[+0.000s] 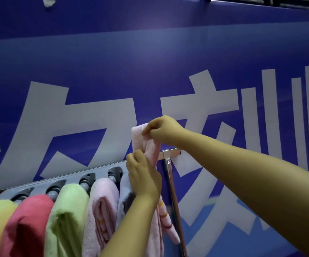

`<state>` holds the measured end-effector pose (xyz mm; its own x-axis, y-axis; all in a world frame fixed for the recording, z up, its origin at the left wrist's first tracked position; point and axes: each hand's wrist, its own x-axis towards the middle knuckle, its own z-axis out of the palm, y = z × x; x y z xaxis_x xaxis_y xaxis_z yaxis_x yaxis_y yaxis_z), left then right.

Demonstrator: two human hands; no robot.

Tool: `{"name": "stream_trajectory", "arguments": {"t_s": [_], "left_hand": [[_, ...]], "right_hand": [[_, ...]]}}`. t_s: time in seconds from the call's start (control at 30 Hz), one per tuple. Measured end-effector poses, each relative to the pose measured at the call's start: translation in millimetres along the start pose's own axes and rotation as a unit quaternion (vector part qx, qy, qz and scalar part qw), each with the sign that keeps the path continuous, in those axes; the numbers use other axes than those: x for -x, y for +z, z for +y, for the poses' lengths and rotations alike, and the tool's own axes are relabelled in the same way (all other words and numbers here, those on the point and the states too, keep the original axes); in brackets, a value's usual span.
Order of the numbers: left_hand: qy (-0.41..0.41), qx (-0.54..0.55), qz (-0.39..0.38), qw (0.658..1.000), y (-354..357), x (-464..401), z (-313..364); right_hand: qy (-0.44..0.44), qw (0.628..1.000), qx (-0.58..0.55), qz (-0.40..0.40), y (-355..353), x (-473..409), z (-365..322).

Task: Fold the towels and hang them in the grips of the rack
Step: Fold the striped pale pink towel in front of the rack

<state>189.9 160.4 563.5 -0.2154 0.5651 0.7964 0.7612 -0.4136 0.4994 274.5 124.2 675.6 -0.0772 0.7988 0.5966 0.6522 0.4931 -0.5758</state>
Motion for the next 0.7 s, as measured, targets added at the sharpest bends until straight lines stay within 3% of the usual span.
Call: {"name": "stream_trajectory", "arguments": {"t_s": [0.1, 0.2, 0.37, 0.53, 0.7], "left_hand": [[0.039, -0.072, -0.063, 0.995, 4, -7, 0], [0.07, -0.125, -0.191, 0.971, 10, -13, -2], [0.119, -0.157, -0.314, 0.929, 9, -9, -7], [0.119, -0.165, -0.317, 0.926, 5, -7, -8], [0.199, -0.319, -0.24, 0.895, 11, 4, -9]], "right_hand": [[0.052, 0.997, -0.025, 0.048, -2, -5, 18], [0.137, 0.985, -0.066, 0.084, -2, -8, 43], [0.325, 0.917, -0.187, 0.133, 2, 3, 85], [0.368, 0.878, -0.283, 0.119, 7, 21, 103], [0.388, 0.872, -0.282, 0.098, 12, 38, 117]]}}
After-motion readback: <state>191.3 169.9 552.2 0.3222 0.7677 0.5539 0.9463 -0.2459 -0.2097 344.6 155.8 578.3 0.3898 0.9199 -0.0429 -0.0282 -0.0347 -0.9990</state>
